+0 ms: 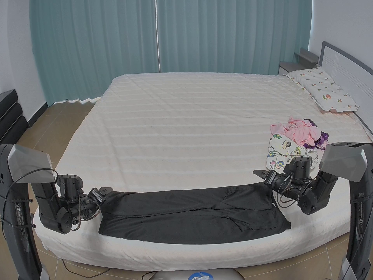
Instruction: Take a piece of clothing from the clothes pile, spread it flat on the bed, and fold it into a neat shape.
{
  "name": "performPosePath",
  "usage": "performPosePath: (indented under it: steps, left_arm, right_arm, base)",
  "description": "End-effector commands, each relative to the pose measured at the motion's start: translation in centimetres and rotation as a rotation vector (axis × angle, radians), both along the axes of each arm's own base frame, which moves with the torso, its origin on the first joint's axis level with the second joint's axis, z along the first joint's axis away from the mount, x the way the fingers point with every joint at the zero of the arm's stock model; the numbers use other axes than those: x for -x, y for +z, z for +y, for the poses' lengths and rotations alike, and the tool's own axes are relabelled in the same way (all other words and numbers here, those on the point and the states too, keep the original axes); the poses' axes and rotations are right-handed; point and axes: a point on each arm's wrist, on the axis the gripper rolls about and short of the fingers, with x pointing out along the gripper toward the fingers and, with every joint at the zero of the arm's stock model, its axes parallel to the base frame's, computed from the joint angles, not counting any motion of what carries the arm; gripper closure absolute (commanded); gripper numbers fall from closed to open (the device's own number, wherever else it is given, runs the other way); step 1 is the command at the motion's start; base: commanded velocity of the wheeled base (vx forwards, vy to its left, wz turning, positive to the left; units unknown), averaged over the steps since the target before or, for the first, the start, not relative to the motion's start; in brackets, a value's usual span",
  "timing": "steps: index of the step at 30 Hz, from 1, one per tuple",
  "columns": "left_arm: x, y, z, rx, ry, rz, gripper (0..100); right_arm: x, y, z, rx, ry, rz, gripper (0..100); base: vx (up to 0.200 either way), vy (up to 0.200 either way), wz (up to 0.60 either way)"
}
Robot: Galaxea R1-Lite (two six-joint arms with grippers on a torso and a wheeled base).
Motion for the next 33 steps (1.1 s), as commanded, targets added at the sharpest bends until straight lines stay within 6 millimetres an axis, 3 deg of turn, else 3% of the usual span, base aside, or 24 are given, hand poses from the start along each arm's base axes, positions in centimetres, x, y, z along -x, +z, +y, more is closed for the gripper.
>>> performPosePath:
  steps: [1,5,11,14,24,33]
  left_arm:
    - [0.1,-0.1,-0.1,0.0,-0.002,0.003,0]
    - [0.1,-0.1,-0.1,-0.002,-0.001,0.002,0]
    - [0.5,-0.1,-0.1,-0.047,-0.031,0.01,0]
    - [2.1,-0.6,-0.2,-0.089,-0.069,0.059,0]
    - [5.2,-1.4,-0.4,-0.206,-0.274,0.123,0]
    - [5.5,-1.5,-0.4,-0.228,-0.294,0.098,0]
  right_arm:
    - [0.6,3.2,0.8,-0.009,0.015,-0.064,0]
    - [2.8,4.2,0.7,0.014,-0.017,-0.027,0]
    - [6.8,2.3,-0.2,0.032,-0.02,0.095,0]
    - [8.0,1.4,-0.4,-0.035,-0.048,0.144,0]
    - [8.8,0.0,-0.9,-0.088,-0.08,0.182,0]
    - [8.9,-0.4,-0.7,-0.085,-0.076,0.194,0]
  base:
    - [0.0,0.0,0.0]
    - [0.0,0.0,0.0]
    - [0.0,0.0,0.0]
    - [0.0,0.0,0.0]
    - [0.0,0.0,0.0]
    - [-0.044,0.0,0.0]
